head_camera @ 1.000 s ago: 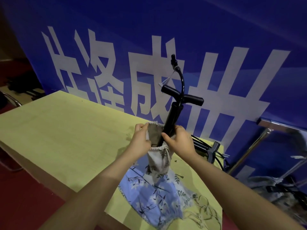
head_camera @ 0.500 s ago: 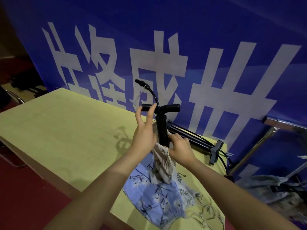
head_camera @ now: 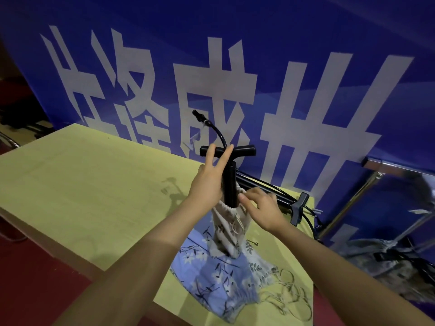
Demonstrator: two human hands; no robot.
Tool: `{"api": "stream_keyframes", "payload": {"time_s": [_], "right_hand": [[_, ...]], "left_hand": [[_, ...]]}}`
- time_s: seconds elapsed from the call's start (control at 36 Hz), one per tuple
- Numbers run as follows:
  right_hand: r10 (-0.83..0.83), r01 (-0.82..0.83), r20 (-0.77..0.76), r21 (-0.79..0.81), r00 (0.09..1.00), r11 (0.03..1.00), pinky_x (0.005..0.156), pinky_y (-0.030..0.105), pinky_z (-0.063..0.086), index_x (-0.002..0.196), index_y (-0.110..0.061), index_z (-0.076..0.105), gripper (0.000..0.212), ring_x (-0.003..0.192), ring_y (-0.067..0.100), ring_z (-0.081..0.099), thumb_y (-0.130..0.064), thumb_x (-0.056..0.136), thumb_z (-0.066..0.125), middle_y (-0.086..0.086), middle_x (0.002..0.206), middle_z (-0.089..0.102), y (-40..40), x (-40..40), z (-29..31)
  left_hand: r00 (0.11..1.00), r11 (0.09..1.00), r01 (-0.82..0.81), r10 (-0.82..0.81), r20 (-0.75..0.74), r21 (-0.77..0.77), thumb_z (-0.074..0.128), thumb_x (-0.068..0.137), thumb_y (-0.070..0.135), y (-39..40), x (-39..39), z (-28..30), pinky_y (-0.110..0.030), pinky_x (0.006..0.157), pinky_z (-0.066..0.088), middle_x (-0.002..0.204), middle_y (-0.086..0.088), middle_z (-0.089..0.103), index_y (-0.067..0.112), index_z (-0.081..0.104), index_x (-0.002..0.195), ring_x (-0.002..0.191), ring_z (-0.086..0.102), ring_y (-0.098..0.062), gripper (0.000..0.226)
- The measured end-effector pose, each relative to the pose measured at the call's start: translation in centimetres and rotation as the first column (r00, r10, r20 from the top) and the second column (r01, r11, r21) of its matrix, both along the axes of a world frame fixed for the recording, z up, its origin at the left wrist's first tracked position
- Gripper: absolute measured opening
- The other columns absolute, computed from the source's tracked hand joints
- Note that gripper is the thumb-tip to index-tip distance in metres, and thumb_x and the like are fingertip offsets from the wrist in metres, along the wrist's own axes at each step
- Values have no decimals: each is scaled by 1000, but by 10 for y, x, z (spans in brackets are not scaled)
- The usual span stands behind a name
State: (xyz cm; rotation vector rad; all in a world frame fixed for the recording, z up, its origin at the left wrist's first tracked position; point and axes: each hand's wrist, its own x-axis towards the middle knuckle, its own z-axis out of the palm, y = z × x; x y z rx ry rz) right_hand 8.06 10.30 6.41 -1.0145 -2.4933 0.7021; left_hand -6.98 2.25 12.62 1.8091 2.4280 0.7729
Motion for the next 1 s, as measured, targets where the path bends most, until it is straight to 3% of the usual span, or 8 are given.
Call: {"api": "stream_keyframes", "payload": {"time_s": [0.14, 0.39, 0.47, 0.56, 0.64, 0.75, 0.86, 1.0], "right_hand": [[53, -56, 23, 165, 998, 985, 89, 30, 19, 89, -31, 61, 71, 104, 12, 33, -90, 63, 33, -11, 106, 39, -4, 5, 0], [76, -143, 195, 356, 978, 924, 83, 32, 15, 100, -23, 50, 83, 97, 18, 33, -91, 54, 43, -4, 109, 38, -23, 4, -5], [58, -137, 181, 464, 982, 875, 81, 34, 17, 95, -20, 49, 67, 89, 18, 33, -79, 62, 52, -3, 103, 41, -29, 4, -10], [68, -137, 148, 531, 987, 836, 78, 34, 20, 84, -19, 53, 29, 84, 20, 35, -45, 71, 48, 1, 93, 50, -36, 3, -15], [106, -174, 159, 510, 982, 843, 74, 33, 21, 79, -21, 60, 9, 81, 20, 40, -24, 71, 57, -1, 85, 55, -33, 8, -16], [113, -163, 171, 313, 979, 936, 75, 37, 40, 103, -9, 68, 29, 90, 28, 59, -20, 87, 47, 7, 99, 62, -27, 22, 3], [81, -133, 206, 254, 975, 958, 77, 41, 51, 109, -8, 67, 25, 93, 26, 62, -16, 94, 50, 7, 103, 64, -17, 31, 16], [108, -136, 244, 99, 964, 986, 75, 44, 53, 109, -5, 69, 29, 80, 27, 65, -2, 89, 49, 14, 97, 72, -10, 32, 39]], "left_hand": [[998, 999, -40, 39, -39, -13, 55, 74, -17, 0, 3, -2, -28, 59, 38, 157, -6, -12, 40, -7, 148, 87, 49, -25, 112], [993, 999, -29, 26, -118, -22, 56, 74, -15, -5, 14, 2, -29, 59, 41, 157, -7, -12, 36, -8, 149, 84, 50, -24, 111], [992, 999, -28, 24, -122, -29, 56, 74, -15, -5, 20, 4, -28, 60, 41, 157, -7, -13, 36, -8, 149, 86, 48, -23, 111], [992, 999, -24, 20, -122, -31, 55, 73, -16, -5, 23, 6, -27, 58, 38, 158, -7, -13, 37, -8, 149, 81, 45, -21, 112], [990, 999, -30, 25, -136, -35, 55, 72, -17, -6, 24, 5, -26, 56, 36, 158, -6, -13, 37, -9, 149, 79, 46, -21, 113], [983, 999, -24, 16, -182, -42, 58, 72, -11, -8, 19, 3, -29, 58, 39, 158, -5, -11, 37, -9, 149, 94, 50, -26, 112], [953, 996, -64, 41, -302, -66, 62, 77, 15, -9, 15, 6, -37, 92, 37, 157, -7, -1, 35, -6, 149, 119, 36, -34, 101], [900, 996, -79, 54, -432, -40, 51, 84, 32, -10, 20, 17, -45, 103, 27, 151, -5, 18, 32, 9, 149, 131, 24, -38, 77]]}}
